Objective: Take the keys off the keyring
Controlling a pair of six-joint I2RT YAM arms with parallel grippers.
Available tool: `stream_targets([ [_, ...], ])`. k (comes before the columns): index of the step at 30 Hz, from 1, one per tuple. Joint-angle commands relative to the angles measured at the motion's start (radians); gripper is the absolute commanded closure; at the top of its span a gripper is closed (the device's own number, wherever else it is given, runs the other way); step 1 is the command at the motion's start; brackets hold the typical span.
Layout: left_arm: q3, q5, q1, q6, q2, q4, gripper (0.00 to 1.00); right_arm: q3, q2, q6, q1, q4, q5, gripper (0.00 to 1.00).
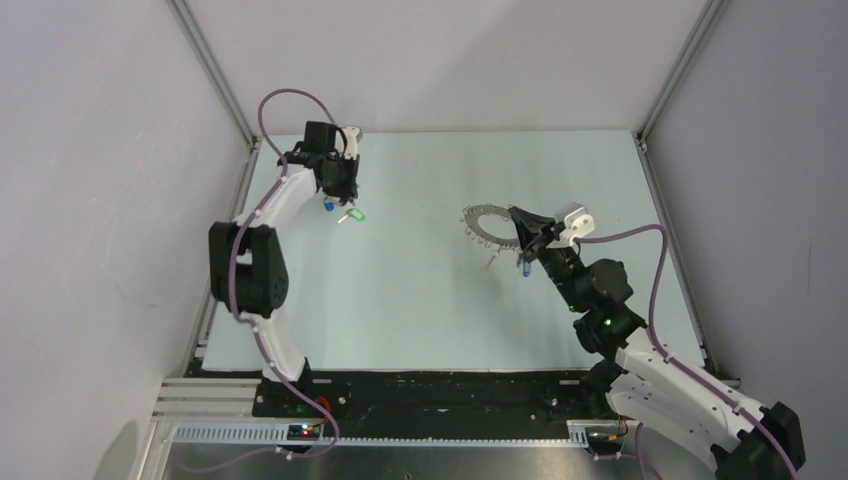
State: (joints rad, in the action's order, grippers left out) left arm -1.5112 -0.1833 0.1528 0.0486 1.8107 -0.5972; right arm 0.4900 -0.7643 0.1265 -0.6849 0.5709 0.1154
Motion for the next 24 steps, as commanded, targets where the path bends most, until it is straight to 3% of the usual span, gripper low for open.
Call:
stream_targets([
  [1, -0.115, 0.045, -0.041, -0.04, 0.116, 0.023, 1.0, 0.013, 0.076, -0.024, 0.014, -0.025, 0.013, 1.0],
  [11, -0.259, 0.025, -0.046, -0.091, 0.262, 0.024, 0.97, 0.015, 0.159, 0.001, 0.032, -0.106, 0.131, 1.0],
  [12, -0.272, 0.035, -0.047, -0.097, 0.263, 0.024, 0.89, 0.017, 0.159, 0.001, 0.035, -0.114, 0.138, 1.0],
  [13, -0.278, 0.067, -0.046, -0.103, 0.259, 0.022, 0.65, 0.019, 0.157, 0.002, 0.038, -0.118, 0.156, 1.0],
  [14, -0.281, 0.081, -0.047, -0.114, 0.251, 0.024, 0.21, 0.022, 0.147, 0.002, 0.048, -0.127, 0.16, 1.0],
  [16, -0.267, 0.11, -0.047, -0.125, 0.208, 0.03, 0.03, 0.038, 0.12, -0.008, 0.072, -0.153, 0.158, 1.0],
  [24, -0.062, 0.083, -0.04, -0.161, -0.152, 0.078, 0.0, 0.127, -0.016, -0.099, 0.193, -0.205, 0.105, 1.0],
])
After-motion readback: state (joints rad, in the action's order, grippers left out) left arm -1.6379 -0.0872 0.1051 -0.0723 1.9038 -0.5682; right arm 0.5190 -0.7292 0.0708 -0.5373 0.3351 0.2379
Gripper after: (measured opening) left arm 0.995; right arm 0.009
